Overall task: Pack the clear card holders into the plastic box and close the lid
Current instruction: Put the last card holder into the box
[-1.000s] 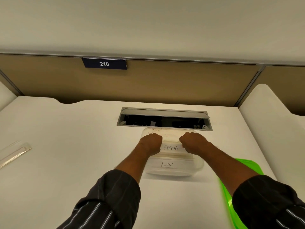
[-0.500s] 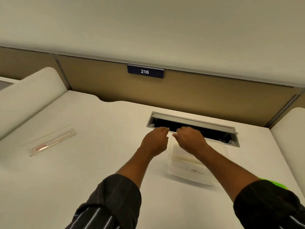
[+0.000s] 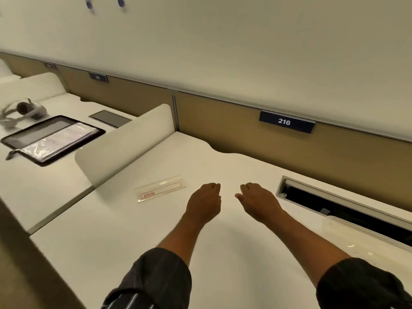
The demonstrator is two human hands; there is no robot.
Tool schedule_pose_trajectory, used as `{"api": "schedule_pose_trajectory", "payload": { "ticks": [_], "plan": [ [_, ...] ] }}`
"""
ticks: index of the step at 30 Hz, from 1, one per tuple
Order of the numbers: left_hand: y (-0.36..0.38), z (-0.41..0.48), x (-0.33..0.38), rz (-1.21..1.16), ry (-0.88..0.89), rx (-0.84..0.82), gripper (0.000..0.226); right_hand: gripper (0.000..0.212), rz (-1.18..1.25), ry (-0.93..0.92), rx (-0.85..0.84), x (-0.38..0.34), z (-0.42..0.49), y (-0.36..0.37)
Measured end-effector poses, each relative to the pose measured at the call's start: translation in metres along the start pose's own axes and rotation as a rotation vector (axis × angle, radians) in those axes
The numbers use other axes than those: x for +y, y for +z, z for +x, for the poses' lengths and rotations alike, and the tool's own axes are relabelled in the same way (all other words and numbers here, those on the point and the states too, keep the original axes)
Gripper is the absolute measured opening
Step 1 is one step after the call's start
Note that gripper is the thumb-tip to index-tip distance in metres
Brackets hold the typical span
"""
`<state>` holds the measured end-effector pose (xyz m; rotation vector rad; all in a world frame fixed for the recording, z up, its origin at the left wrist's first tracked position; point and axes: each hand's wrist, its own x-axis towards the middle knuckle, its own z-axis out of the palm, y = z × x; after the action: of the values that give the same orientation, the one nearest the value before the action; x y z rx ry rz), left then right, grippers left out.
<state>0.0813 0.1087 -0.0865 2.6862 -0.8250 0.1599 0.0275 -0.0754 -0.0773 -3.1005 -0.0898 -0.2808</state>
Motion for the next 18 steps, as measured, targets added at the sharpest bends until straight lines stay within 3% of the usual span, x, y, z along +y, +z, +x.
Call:
{"api": "schedule_pose_trajectory", "payload": {
  "ticks": [9, 18],
  "plan": [
    [-0.033, -0.007, -0.127, 0.08, -0.142, 0.005, 0.027, 0.035, 0.013, -0.116, -0.05, -0.103, 0.084, 0.028],
    [-0.036, -0.009, -0.216, 0.177, -0.343, 0.028, 0.016, 0.03, 0.01, -0.161, -0.132, -0.161, 0.144, 0.071]
  ]
}}
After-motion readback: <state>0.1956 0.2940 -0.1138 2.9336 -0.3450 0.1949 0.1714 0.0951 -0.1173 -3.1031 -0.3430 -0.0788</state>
